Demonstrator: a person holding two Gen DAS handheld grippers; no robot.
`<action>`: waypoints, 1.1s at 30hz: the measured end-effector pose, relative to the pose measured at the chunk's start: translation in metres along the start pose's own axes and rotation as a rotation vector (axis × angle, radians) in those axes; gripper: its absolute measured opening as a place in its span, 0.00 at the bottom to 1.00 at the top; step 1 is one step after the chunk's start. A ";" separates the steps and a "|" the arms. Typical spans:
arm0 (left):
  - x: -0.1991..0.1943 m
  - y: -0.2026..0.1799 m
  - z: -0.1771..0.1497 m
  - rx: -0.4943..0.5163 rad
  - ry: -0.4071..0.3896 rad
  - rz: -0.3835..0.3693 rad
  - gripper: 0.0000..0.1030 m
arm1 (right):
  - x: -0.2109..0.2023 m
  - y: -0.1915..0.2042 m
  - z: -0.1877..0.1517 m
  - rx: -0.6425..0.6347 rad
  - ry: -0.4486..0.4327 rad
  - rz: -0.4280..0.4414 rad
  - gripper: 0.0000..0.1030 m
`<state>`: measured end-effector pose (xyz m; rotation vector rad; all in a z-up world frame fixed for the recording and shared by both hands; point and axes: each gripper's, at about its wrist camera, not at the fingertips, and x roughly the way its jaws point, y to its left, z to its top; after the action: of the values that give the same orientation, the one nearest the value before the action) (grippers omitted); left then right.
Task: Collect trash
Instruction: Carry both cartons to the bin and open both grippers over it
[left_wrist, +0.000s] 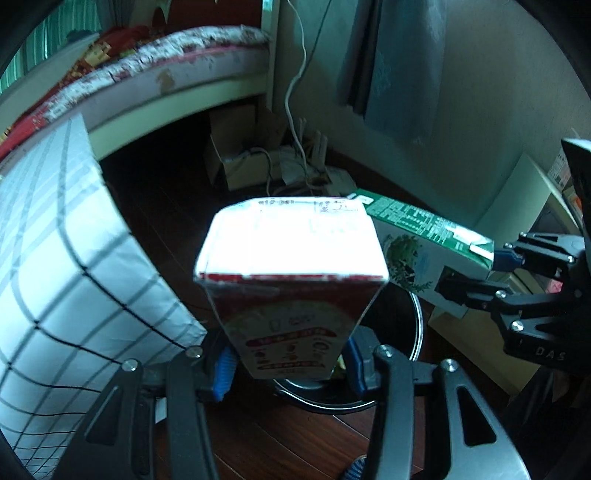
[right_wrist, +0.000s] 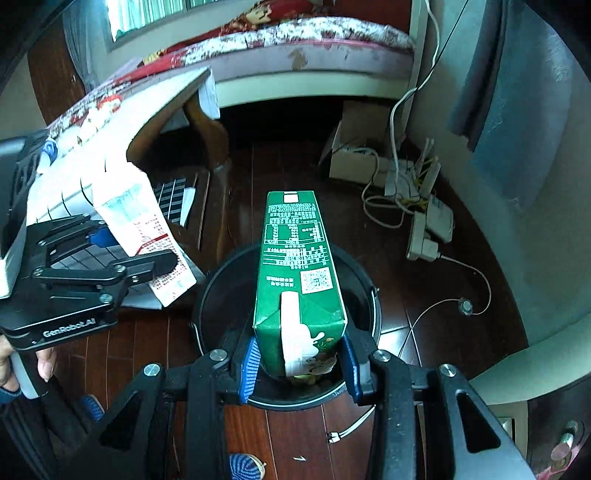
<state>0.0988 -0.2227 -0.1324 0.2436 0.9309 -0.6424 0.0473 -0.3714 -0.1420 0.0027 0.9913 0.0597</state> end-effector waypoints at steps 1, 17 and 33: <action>0.006 -0.002 0.000 0.000 0.011 -0.007 0.48 | 0.004 -0.001 -0.001 -0.010 0.016 0.005 0.38; 0.058 0.006 -0.005 -0.026 0.111 -0.007 0.95 | 0.068 -0.027 -0.009 -0.014 0.189 -0.060 0.92; 0.030 0.025 -0.026 -0.083 0.066 0.181 0.99 | 0.059 -0.010 -0.008 -0.067 0.183 -0.135 0.99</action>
<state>0.1097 -0.2039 -0.1736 0.2728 0.9838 -0.4301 0.0736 -0.3790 -0.1958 -0.1334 1.1694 -0.0315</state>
